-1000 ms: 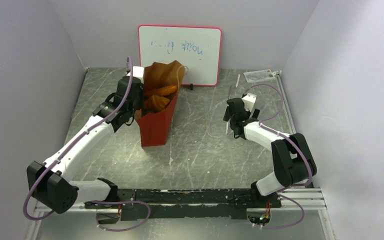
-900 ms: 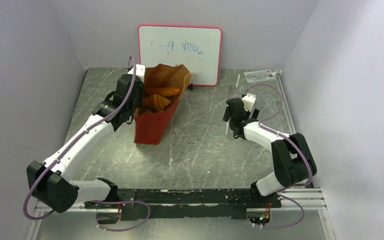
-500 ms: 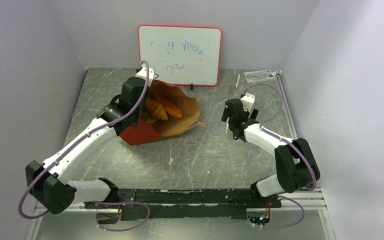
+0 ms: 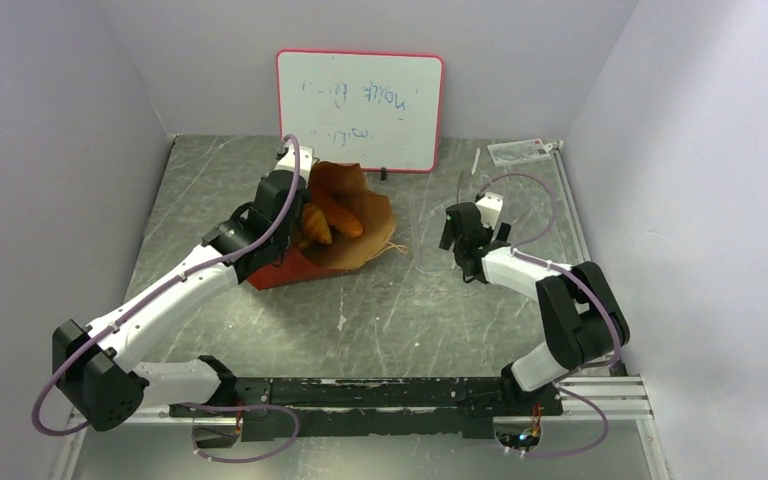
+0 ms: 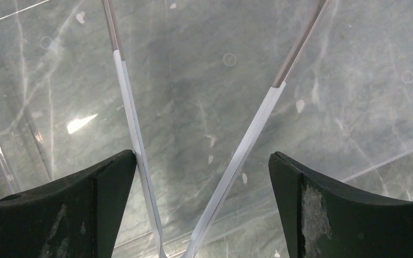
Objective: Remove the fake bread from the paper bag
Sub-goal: Pick up the clamp at the center of the board.
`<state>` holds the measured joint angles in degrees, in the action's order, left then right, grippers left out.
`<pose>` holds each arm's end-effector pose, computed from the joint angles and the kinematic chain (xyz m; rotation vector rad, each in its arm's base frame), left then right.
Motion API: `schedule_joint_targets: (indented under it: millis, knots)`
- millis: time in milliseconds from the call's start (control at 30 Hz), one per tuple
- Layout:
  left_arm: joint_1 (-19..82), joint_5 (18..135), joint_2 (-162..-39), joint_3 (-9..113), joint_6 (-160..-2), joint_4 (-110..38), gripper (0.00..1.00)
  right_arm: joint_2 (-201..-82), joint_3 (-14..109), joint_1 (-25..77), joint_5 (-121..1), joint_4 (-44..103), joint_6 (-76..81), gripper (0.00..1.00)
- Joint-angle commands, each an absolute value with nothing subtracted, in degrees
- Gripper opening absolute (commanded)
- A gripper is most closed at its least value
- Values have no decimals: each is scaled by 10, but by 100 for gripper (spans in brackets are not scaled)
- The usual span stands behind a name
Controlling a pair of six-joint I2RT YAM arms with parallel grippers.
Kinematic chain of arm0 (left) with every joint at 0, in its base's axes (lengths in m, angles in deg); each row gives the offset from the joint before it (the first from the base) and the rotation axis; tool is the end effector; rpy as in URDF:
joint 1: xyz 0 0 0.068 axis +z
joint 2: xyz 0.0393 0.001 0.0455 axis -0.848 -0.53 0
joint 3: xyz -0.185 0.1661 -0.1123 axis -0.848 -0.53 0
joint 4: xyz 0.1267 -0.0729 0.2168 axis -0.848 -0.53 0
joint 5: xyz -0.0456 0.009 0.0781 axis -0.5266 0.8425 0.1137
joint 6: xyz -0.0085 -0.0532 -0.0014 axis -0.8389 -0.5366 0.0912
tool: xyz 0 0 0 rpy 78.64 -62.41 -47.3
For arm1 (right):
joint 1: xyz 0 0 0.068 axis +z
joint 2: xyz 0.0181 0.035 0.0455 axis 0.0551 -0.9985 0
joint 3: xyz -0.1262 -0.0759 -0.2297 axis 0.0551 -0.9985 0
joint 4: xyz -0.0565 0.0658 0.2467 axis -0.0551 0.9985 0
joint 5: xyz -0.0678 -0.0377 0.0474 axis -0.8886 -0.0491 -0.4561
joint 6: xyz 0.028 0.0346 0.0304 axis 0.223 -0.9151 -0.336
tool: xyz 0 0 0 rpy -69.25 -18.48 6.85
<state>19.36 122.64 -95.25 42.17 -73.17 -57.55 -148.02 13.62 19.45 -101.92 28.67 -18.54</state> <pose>0.2257 -0.1526 0.3422 0.1896 1.9346 0.1891 0.2791 0.0946 0.1680 0.3734 2.1861 -0.2312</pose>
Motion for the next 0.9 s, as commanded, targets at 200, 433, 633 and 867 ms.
schedule_joint_targets:
  millis: [200,433,633,867]
  knots:
    - [169,1228,-938,400,-777,-589,7,-1519,154,192,-1025,258,-178,100]
    - [167,1231,-925,384,-789,-593,7,-1554,183,176,-1017,258,-180,100]
    - [167,1214,-932,381,-800,-593,7,-1571,202,165,-1010,259,-174,100]
    - [167,1205,-942,380,-819,-596,7,-1602,226,161,-997,274,-175,99]
